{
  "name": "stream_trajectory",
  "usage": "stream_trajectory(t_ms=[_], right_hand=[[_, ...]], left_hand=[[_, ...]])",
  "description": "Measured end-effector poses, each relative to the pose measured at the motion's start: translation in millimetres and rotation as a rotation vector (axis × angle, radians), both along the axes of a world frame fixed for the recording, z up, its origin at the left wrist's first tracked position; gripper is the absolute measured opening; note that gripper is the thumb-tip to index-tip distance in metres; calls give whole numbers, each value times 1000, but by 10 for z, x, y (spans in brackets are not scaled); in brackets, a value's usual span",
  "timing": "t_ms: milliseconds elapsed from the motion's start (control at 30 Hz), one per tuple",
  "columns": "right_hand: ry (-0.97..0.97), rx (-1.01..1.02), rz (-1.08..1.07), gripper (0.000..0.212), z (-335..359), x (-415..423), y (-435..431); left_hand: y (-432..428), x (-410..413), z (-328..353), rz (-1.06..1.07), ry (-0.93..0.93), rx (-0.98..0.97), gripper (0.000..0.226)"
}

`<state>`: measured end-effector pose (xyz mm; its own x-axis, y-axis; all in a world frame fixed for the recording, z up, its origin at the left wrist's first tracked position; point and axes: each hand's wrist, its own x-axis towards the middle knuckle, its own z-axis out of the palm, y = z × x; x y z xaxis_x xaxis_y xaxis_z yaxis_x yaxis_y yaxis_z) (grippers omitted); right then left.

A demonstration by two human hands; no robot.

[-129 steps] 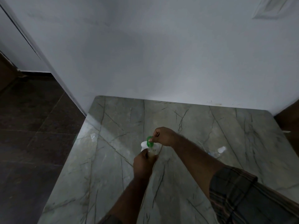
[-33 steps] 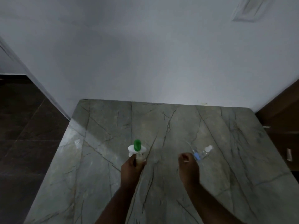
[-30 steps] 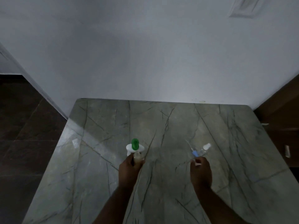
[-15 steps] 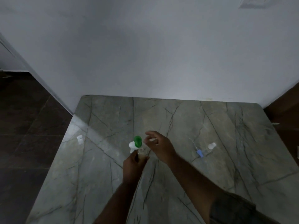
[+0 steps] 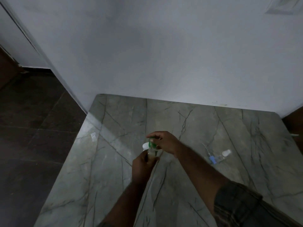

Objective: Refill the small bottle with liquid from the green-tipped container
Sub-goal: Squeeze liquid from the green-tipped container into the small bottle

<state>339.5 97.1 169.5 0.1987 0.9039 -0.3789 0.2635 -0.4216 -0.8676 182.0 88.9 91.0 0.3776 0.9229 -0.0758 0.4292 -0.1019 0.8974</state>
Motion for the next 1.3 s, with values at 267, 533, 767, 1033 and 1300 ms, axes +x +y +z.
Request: stream_trajectory(t_ms=[267,533,767,1033,1300], right_hand=[[141,-53,19,35,58,74,-29],[95,-55,27,32,28,71,-36],[-11,-21,33,29,3,95,-46],[-102,-7,104,27,-13,123,-3],[-99,-29,123,25,-19,133,-10]], left_hand=[[16,5,36,0,13,22,13],[-23,-25,8,-37,50,18,11],[-18,33,39,-42,68,18,18],[-60,0,45,-55,24,-17,16],[-64,-6,51,-48,16,-30,16]])
